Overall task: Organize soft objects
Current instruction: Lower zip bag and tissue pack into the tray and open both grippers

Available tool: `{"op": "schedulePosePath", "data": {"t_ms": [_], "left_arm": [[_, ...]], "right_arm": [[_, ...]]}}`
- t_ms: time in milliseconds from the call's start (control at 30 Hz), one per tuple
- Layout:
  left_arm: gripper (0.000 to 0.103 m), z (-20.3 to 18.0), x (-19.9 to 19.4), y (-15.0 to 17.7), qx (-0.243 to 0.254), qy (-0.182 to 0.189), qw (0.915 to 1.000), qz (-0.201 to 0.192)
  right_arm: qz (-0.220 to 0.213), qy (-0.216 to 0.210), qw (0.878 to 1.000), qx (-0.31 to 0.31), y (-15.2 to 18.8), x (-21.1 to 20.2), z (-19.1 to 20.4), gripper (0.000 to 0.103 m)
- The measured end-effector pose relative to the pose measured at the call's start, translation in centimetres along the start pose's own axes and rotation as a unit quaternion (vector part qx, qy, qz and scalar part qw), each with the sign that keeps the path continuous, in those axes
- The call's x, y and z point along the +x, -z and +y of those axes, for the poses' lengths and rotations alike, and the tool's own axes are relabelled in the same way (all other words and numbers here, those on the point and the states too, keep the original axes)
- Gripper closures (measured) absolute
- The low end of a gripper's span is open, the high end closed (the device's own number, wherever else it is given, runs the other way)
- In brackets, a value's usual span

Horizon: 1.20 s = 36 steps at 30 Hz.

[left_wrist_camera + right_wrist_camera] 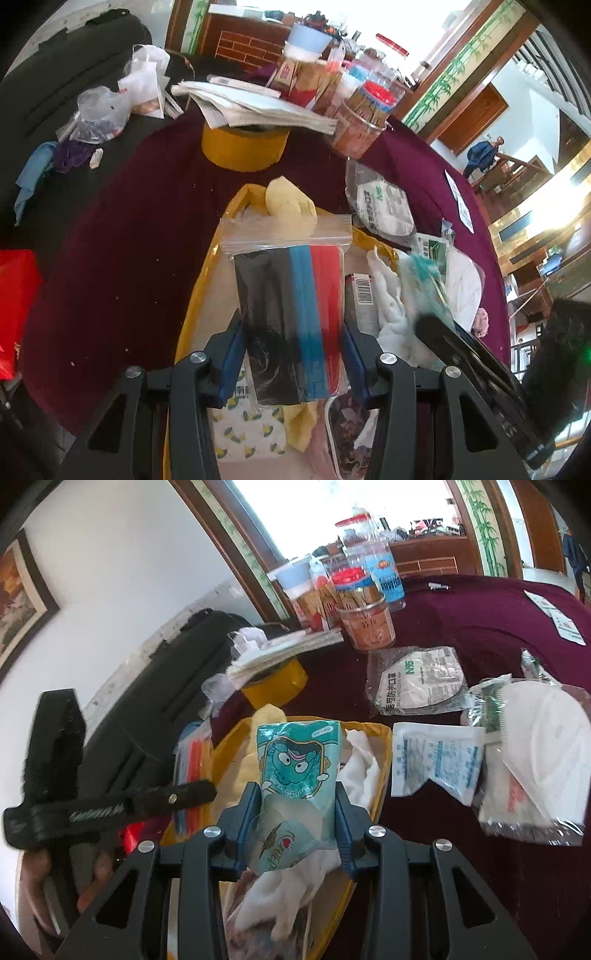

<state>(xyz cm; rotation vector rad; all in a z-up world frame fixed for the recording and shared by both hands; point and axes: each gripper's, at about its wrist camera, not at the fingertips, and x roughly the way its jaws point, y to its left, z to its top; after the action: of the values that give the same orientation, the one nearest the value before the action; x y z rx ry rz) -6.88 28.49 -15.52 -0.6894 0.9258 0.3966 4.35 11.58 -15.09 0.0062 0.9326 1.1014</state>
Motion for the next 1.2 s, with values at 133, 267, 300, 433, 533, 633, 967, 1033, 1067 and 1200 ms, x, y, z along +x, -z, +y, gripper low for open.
{"op": "schedulePosePath", "data": {"t_ms": [133, 267, 300, 433, 533, 633, 967, 1033, 1067, 1200], "left_arm": [[0.052, -0.3, 1.0, -0.4, 0.013, -0.011, 0.9998, 0.012], [0.052, 0.2, 2.0, -0.4, 0.006, -0.009, 0.9996, 0.025], [0.052, 0.3, 2.2, -0.3, 0.004, -0.009, 0.9996, 0.027], [0.051, 0.6, 2.6, 0.0, -0.001, -0.008, 0.9995, 0.032], [0.045, 1.0, 2.9, 0.6, -0.008, -0.009, 0.9992, 0.038], [0.039, 1.1, 2.5, 1.0, -0.007, -0.019, 0.9994, 0.028], [0.026, 0.9, -0.7, 4.4, -0.019, -0.015, 0.9994, 0.024], [0.026, 0.5, -1.8, 5.3, -0.021, -0.027, 0.9994, 0.011], [0.026, 0.3, -2.2, 5.5, -0.024, -0.029, 0.9993, 0.002], [0.026, -1.0, -3.6, 6.3, -0.027, -0.015, 0.9992, -0.025]], "right_arm": [[0.0, 0.008, 1.0, -0.007, -0.6, 1.5, 0.0, 0.064], [-0.004, 0.016, 0.999, -0.029, -0.6, 2.3, 0.8, 0.063], [-0.004, 0.017, 0.999, -0.033, -0.5, 2.5, 0.9, 0.063], [-0.005, 0.022, 0.999, -0.048, -0.3, 3.0, 1.3, 0.061], [-0.007, 0.02, 0.998, -0.052, -0.1, 3.2, 1.2, 0.058], [-0.004, 0.015, 0.999, -0.046, 0.1, 3.4, 1.0, 0.053], [-0.034, -0.034, 0.998, -0.035, 0.7, 0.3, 1.1, 0.036], [-0.042, -0.043, 0.998, -0.036, 1.1, -0.9, 1.0, 0.033], [-0.046, -0.045, 0.997, -0.034, 1.4, -1.5, 0.8, 0.032], [-0.056, -0.051, 0.997, -0.024, 2.4, -3.7, 0.0, 0.032]]}}
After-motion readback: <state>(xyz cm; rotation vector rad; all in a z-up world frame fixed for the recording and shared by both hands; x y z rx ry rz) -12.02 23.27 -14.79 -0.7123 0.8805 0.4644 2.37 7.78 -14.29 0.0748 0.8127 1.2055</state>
